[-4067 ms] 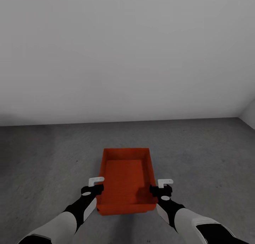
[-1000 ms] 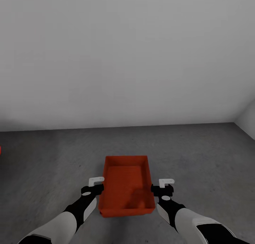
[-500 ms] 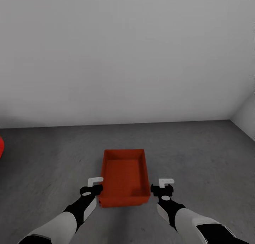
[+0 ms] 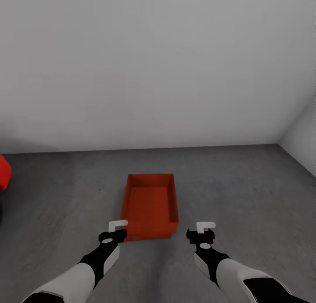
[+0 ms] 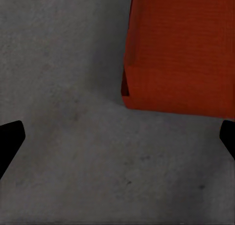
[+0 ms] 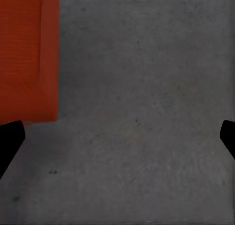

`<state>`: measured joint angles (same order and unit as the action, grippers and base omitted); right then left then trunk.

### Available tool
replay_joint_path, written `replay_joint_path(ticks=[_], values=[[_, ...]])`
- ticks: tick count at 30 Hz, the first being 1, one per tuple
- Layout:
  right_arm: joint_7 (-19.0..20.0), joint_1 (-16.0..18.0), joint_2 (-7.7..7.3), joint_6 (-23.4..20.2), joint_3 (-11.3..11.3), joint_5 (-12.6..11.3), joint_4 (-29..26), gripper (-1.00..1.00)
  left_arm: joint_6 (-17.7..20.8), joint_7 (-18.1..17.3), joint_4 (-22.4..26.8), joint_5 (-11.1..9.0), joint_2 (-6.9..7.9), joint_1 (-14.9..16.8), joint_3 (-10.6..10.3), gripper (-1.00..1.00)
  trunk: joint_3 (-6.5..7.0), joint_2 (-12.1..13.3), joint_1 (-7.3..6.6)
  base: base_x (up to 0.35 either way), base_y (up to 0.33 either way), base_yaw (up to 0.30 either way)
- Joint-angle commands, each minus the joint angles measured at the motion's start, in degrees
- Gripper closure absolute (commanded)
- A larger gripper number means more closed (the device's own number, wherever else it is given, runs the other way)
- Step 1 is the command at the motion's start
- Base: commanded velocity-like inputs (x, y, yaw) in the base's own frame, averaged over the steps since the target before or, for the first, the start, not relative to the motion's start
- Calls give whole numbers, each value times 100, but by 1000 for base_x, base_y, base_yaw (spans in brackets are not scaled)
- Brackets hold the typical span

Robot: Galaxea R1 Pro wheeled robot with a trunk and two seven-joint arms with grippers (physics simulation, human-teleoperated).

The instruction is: Move the two storage containers from the living room to the garage. In the garage, place one container on the floor and stack the other container on top of it (either order is fine).

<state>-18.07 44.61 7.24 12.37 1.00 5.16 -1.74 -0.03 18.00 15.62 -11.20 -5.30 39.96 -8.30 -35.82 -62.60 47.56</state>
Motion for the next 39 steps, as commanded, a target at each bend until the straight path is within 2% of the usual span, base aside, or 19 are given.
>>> replay_joint_path(ticks=[1,12,17,19,20,21,24,26,28,30,32,35,39], values=[[-38,4,1,1,6,52,7,-100,-1,36,3,-58,3,3,-51,-100,-5,-3,-3,-320,-88,0],[-13,4,-29,-19,6,46,193,-100,-7,21,-62,-72,4,3,-76,-100,-5,-3,-3,-320,-88,0],[5,2,-48,-42,6,53,280,-100,-9,16,-99,-170,131,3,-65,-100,-5,-3,-3,-320,-88,0],[11,16,-64,-50,6,50,322,-100,-7,16,-142,-298,217,3,-67,-100,-5,-3,-3,-320,-89,0],[28,43,-163,-55,6,53,349,-100,-10,-1,-348,-501,301,3,-72,-100,-5,-3,-3,-318,-89,0],[32,54,-217,-57,6,54,355,-100,-11,-15,-508,-602,325,3,-70,-100,-5,-3,-3,-293,-88,0],[36,64,-275,-60,6,54,361,-100,-16,-40,-765,-741,348,3,-70,-100,-5,-3,-3,-228,-69,0],[40,65,-435,-60,7,55,366,-100,-22,-60,-1166,-936,376,3,-72,-100,-5,-3,-3,-73,-22,0],[42,51,-517,-64,6,55,367,-100,-18,-60,-1324,-988,410,3,-74,-100,-5,-3,-3,-29,-8,0],[56,-119,-677,-64,9,55,367,-100,11,-55,-1464,-1020,439,-30,-75,-100,-5,-3,-3,-13,-4,0],[149,-674,-856,-61,13,57,367,-100,32,-53,-1536,-1036,454,-53,-75,-100,-5,-3,-3,-4,-1,0],[200,-970,-890,-60,14,59,367,-100,32,-57,-1549,-1039,457,-60,-75,-100,-5,-3,-3,-2,-1,0],[274,-1604,-913,-59,16,77,367,-100,42,-65,-1558,-1041,459,-164,-75,-100,-5,-3,-3,0,0,0]])
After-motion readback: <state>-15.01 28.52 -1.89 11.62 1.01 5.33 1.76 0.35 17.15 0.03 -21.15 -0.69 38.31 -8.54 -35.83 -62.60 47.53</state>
